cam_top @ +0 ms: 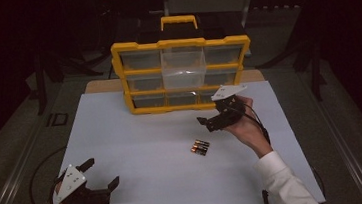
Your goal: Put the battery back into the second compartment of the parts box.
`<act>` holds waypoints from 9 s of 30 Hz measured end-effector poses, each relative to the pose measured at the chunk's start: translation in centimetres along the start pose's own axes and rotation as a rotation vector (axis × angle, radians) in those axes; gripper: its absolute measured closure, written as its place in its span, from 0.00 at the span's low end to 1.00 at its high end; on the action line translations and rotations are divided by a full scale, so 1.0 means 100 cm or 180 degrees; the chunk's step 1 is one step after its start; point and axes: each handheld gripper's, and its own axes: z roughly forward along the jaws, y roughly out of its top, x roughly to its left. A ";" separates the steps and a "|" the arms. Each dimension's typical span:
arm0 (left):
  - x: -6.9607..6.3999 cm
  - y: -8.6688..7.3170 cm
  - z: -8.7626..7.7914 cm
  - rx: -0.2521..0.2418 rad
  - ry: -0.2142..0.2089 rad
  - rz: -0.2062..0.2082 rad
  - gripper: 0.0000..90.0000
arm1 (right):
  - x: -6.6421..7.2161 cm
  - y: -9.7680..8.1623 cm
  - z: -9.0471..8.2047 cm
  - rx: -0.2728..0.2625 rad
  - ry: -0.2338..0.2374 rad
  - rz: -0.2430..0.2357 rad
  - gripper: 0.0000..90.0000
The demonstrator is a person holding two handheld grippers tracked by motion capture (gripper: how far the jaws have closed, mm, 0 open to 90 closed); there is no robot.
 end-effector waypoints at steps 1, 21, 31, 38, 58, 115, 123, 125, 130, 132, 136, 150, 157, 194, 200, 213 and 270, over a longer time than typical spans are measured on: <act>0.000 0.000 0.000 0.0000 -0.0003 -0.0002 0.00 | 0.000 0.001 0.005 0.0108 0.0021 -0.0102 0.09; -0.002 -0.001 0.002 0.0024 -0.0050 0.0002 0.00 | -0.006 0.007 0.031 0.0759 0.0168 -0.0500 0.12; -0.002 -0.001 0.002 0.0036 -0.0055 -0.0012 0.00 | -0.006 0.001 0.042 0.0974 0.0218 -0.0570 0.15; -0.002 -0.002 0.003 0.0037 -0.0061 -0.0011 0.00 | -0.003 -0.007 0.052 0.1221 0.0250 -0.0707 0.16; -0.003 -0.002 0.003 0.0072 -0.0082 -0.0005 0.00 | 0.008 -0.017 0.072 0.1539 0.0315 -0.0863 0.19; -0.003 -0.002 0.003 0.0076 -0.0083 0.0009 0.00 | 0.016 -0.036 0.088 0.1949 0.0848 -0.0901 0.85; -0.003 -0.002 0.003 0.0071 -0.0087 0.0007 0.00 | 0.014 -0.034 0.082 0.1870 0.0856 -0.0819 0.85; -0.003 -0.002 0.003 0.0070 -0.0090 0.0005 0.00 | 0.011 -0.032 0.079 0.1872 0.0881 -0.0922 0.85; -0.003 -0.002 0.004 0.0072 -0.0093 0.0006 0.00 | 0.010 -0.025 0.070 0.1835 0.0856 -0.0899 0.85; -0.003 -0.002 0.004 0.0072 -0.0096 0.0005 0.00 | 0.010 -0.023 0.067 0.1827 0.0837 -0.0905 0.85; -0.003 -0.002 0.004 0.0071 -0.0100 0.0006 0.00 | 0.006 -0.012 0.055 0.1722 0.0811 -0.0930 0.85; -0.004 -0.003 0.004 0.0084 -0.0108 0.0005 0.00 | -0.003 0.025 0.028 0.1541 0.0901 -0.0897 0.85; -0.003 -0.003 0.004 0.0079 -0.0101 0.0003 0.00 | -0.004 0.050 0.014 0.1454 0.0918 -0.0942 0.85; -0.002 -0.003 0.003 0.0080 -0.0094 -0.0007 0.00 | -0.005 0.162 -0.044 0.0986 0.0966 -0.1053 0.85; -0.002 -0.003 0.003 0.0075 -0.0098 -0.0007 0.00 | -0.010 0.179 -0.052 0.0882 0.0973 -0.0972 0.85; -0.002 -0.003 0.002 0.0083 -0.0091 -0.0003 0.00 | -0.023 0.201 -0.057 0.0758 0.0682 -0.0574 0.85; -0.004 -0.003 0.004 0.0076 -0.0098 -0.0009 0.00 | -0.033 0.097 -0.041 0.1015 0.0303 -0.0400 0.15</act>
